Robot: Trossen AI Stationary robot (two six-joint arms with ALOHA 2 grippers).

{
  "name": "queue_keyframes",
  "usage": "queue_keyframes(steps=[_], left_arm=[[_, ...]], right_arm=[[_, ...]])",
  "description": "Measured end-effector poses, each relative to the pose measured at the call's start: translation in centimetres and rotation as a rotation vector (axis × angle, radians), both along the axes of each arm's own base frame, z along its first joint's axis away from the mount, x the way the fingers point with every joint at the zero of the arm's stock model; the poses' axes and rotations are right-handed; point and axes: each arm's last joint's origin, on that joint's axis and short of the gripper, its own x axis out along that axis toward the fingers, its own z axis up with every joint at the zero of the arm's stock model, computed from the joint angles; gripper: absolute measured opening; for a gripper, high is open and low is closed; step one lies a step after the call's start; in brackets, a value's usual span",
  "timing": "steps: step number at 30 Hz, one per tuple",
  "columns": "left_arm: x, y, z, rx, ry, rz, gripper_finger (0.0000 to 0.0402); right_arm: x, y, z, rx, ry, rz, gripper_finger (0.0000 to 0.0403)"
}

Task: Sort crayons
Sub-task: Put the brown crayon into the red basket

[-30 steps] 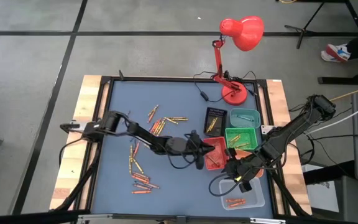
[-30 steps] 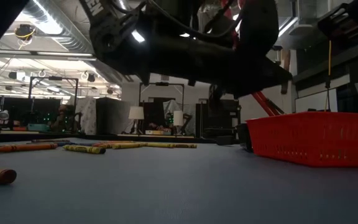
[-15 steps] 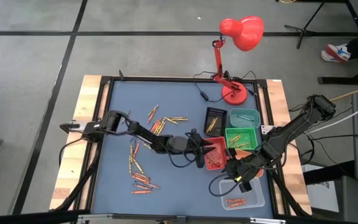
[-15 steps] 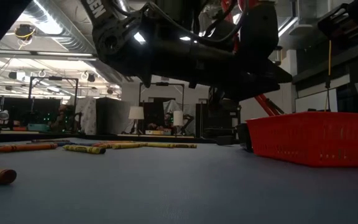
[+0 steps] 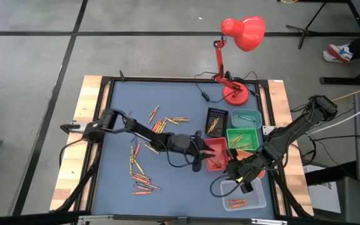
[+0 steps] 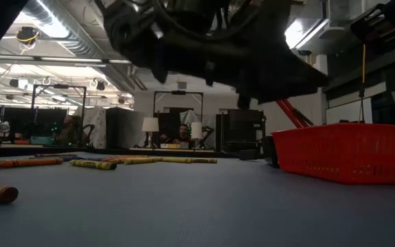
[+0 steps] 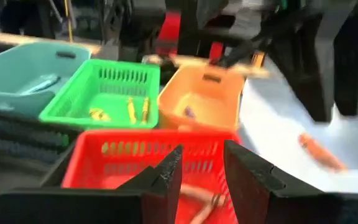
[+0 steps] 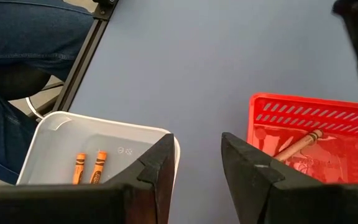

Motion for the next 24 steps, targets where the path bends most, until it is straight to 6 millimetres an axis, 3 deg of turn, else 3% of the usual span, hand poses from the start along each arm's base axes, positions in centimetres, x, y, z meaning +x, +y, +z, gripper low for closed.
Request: queue_keyframes(steps=[8,14,17,24], left_arm=[[-2.3,0.0,5.1,0.14,0.151,-0.043,0.0102],[-5.1,-1.9,8.1,0.13,0.277,-0.093,0.0102],[-6.4,-3.6,8.4,0.099,0.346,-0.123,0.0102],[-9.4,-8.6,7.0,0.059,0.555,-0.203,0.0102]], right_arm=[[0.0,0.0,0.0,-0.001,0.002,0.0,0.0131],[0.0,0.0,-0.1,-0.005,0.006,0.0,0.0131],[0.0,0.0,-0.1,-0.005,0.006,0.0,0.0131],[0.0,0.0,-0.1,-0.005,0.007,0.0,0.0131]])
